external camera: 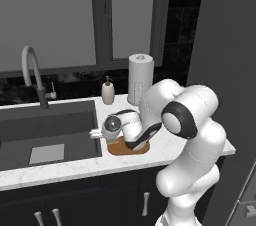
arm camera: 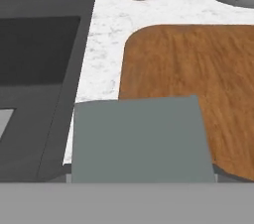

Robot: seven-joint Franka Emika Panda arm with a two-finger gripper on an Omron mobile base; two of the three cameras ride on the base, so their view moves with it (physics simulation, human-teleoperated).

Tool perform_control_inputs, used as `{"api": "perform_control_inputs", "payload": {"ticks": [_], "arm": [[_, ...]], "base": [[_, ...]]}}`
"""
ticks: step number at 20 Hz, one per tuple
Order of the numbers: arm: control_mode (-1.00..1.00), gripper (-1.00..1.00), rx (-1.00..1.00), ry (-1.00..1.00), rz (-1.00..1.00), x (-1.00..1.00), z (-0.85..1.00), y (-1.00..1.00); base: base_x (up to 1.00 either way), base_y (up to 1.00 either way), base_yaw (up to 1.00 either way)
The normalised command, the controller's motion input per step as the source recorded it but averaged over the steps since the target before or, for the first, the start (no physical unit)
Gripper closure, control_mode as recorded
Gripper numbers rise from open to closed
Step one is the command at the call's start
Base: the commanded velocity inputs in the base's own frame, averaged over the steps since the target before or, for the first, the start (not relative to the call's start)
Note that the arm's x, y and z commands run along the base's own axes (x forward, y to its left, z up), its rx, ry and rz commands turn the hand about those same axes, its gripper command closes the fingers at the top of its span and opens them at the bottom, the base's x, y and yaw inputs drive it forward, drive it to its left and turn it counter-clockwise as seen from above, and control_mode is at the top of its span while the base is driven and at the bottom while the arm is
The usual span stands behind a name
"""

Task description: Pick up the sponge from the counter and clean the cutting board by briefly scrubbing or pressing down on the cutting board. Once finished, release the sponge.

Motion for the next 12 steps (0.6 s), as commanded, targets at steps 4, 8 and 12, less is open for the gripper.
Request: {"api": "perform_control_inputs", "payload": {"ticks": [4, 8, 12], "arm": [[-1.0, 1.0, 0.0, 0.0, -0.04, -0.7, -0.46, 0.0], [-1.0, 1.0, 0.0, 0.0, -0.03, -0.67, -0.44, 0.0], [-1.0, 1.0, 0.0, 0.0, -0.02, -0.79, -0.44, -0.07]], "base": [[0.0, 0.0, 0.0], [0.0, 0.0, 0.0], [0.0, 0.0, 0.0]]}}
